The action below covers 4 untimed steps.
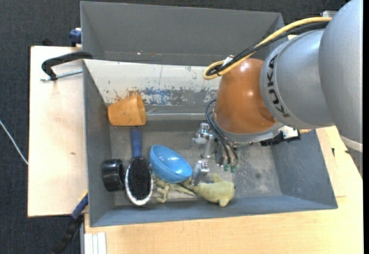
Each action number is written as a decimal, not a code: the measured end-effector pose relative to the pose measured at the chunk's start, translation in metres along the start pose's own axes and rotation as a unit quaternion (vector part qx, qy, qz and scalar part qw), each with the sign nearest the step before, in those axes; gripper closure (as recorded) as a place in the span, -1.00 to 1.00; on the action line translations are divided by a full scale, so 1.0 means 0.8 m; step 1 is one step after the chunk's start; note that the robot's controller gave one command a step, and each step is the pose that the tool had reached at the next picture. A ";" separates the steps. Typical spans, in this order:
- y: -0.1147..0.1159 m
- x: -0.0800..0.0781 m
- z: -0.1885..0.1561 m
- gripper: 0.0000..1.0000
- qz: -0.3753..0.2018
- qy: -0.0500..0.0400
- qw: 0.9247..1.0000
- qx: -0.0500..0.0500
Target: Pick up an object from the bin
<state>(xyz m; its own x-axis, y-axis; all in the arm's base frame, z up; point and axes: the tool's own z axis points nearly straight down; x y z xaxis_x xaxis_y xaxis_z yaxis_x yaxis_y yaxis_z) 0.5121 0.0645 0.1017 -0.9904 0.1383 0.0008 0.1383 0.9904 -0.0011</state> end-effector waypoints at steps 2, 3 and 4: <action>0.025 0.002 0.035 -1.00 -0.127 -0.002 0.992 0.005; 0.031 0.004 0.036 1.00 -0.126 -0.002 0.992 0.001; 0.055 -0.004 -0.134 1.00 -0.339 -0.007 0.941 -0.001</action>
Offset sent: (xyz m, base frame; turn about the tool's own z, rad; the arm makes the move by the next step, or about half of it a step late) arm -0.0182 -0.0361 0.0424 -0.0332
